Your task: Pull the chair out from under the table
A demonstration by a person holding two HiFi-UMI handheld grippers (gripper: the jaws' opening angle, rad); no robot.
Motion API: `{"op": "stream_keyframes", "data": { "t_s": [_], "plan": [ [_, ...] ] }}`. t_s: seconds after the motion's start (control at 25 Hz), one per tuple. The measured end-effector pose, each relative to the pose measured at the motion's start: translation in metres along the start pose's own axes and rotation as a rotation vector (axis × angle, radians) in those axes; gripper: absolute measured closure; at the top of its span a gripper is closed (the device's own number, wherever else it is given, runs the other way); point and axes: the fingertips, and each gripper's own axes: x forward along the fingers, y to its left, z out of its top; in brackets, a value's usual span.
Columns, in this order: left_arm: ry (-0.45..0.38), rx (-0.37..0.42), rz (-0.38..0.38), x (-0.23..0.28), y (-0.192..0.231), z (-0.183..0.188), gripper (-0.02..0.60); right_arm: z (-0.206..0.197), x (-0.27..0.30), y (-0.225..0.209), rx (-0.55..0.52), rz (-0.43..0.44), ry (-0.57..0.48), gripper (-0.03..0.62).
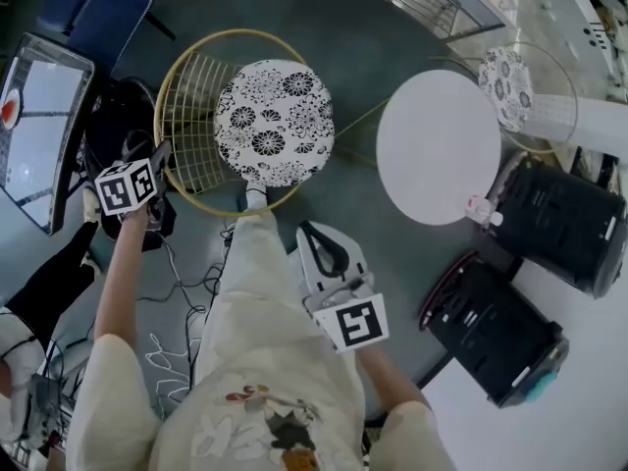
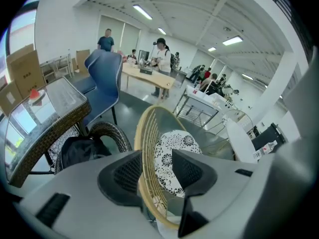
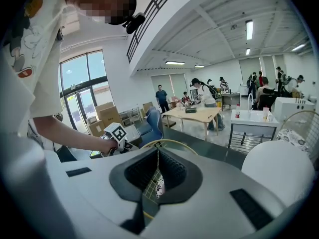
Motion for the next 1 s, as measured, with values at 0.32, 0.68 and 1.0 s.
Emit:
{"op": "stream_keyframes", "data": {
  "t_s": [0.32,0.68,1.0],
  "plan": [
    [-0.198,0.04,0.053,-0.061,-0.076,0.003,0.414,-0.008,-0.058,-0.018,-0.018,0.036,-0.078,0.585],
    [-0.328,0.102,-0.037,-0.127,-0.188,-0.028,0.417,-0.004,-0.125,-0.029,-0.005,0.009,-0.177,0.585],
    [-0.42,0.196,-0.096,-0.188,-0.29,-0.068,0.572,-0.005,-0.164,-0.028,-0.024,-0.014,-0.221,0.585]
  ]
}}
